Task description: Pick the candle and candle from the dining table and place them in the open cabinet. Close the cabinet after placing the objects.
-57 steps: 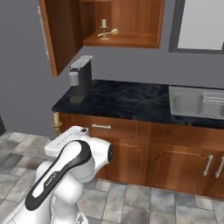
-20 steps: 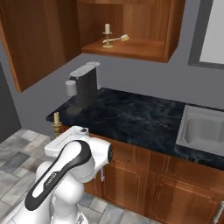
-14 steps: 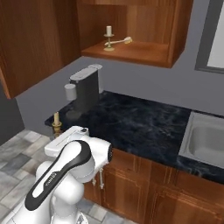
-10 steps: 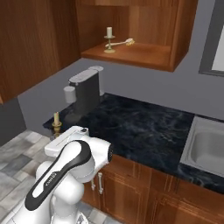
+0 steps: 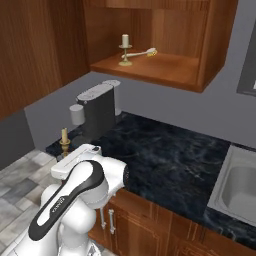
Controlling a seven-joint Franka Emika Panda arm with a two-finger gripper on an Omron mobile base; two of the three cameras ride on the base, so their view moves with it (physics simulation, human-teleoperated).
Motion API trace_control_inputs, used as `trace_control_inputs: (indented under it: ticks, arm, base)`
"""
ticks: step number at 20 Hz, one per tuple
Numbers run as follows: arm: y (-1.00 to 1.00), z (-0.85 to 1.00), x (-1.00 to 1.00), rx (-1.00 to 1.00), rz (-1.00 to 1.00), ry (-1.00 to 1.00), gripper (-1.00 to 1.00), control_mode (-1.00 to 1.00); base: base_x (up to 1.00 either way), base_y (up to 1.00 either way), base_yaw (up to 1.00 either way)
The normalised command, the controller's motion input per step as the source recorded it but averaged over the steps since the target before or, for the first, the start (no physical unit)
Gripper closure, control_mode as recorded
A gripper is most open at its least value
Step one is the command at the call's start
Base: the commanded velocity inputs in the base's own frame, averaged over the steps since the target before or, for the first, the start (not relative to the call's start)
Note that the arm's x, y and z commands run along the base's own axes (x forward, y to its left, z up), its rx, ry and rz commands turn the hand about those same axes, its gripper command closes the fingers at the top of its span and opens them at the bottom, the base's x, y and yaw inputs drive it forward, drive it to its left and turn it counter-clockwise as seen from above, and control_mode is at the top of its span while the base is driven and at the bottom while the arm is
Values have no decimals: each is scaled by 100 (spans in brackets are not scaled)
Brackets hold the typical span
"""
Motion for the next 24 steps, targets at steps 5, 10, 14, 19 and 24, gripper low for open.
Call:
trace_control_inputs:
  ticks: [5,10,14,19,24]
  arm:
    - [0,0,0,0,0,0,100,100]
    - [0,0,0,0,0,0,100,100]
    - [0,0,0,0,0,0,100,100]
    - [0,0,0,0,0,0,100,100]
    - [0,0,0,0,0,0,100,100]
  base:
    - [19,-33,13]
    - [20,-35,13]
    - [19,-38,12]
    - [17,-40,11]
    - [13,-40,10]
